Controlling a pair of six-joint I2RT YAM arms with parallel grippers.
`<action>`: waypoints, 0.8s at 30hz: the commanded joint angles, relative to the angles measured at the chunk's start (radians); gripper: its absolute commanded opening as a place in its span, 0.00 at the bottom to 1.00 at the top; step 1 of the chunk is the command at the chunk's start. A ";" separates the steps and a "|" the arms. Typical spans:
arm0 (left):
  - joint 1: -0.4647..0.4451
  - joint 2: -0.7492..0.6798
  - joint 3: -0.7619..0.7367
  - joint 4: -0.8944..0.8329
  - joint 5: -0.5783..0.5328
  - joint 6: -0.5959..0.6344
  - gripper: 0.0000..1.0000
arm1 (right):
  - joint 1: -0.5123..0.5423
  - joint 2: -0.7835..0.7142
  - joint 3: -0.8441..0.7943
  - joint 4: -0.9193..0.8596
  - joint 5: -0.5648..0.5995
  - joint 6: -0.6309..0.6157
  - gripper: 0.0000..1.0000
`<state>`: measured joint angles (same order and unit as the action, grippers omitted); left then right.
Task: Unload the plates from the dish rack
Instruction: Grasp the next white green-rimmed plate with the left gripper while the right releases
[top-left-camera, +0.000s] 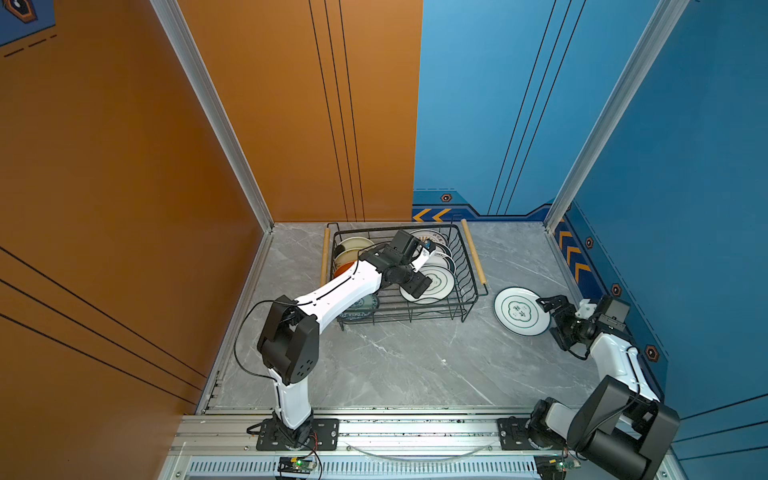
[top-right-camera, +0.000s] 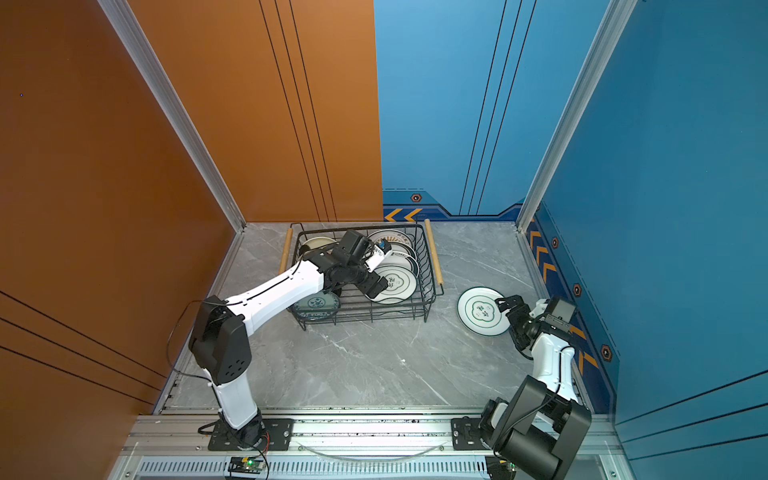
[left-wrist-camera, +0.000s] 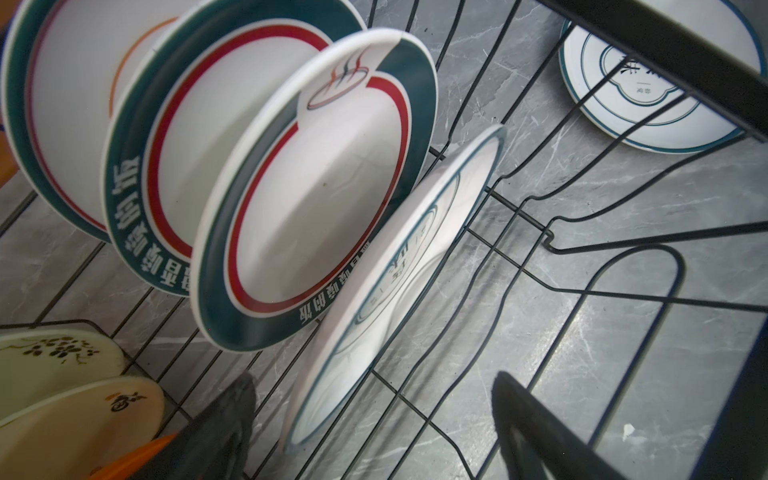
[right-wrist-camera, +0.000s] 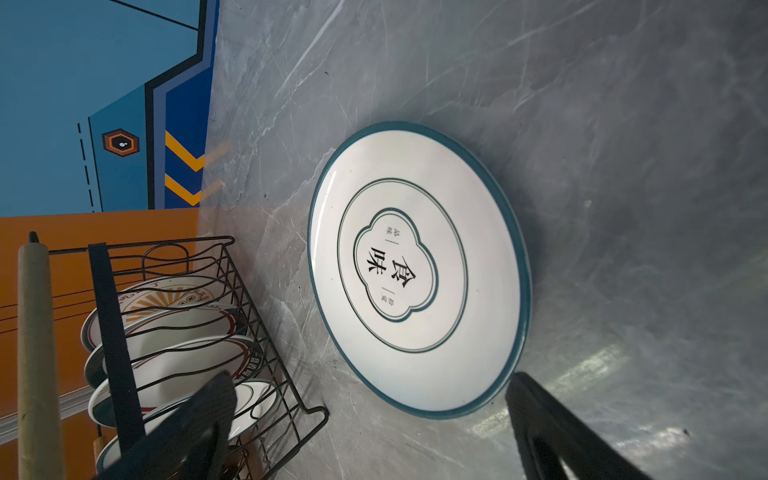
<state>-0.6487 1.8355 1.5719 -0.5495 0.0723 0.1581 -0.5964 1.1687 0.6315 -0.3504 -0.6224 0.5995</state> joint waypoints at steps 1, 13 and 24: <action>0.008 0.011 0.037 -0.029 0.025 0.019 0.89 | 0.009 -0.014 0.025 -0.022 0.020 -0.008 1.00; 0.013 0.066 0.083 -0.061 0.052 0.052 0.64 | 0.015 0.009 0.024 -0.008 0.013 -0.001 1.00; 0.024 0.103 0.109 -0.073 0.048 0.065 0.48 | 0.023 0.015 0.027 -0.002 0.012 -0.002 1.00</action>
<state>-0.6327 1.9125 1.6524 -0.5823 0.1028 0.2142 -0.5854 1.1736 0.6315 -0.3492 -0.6228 0.6014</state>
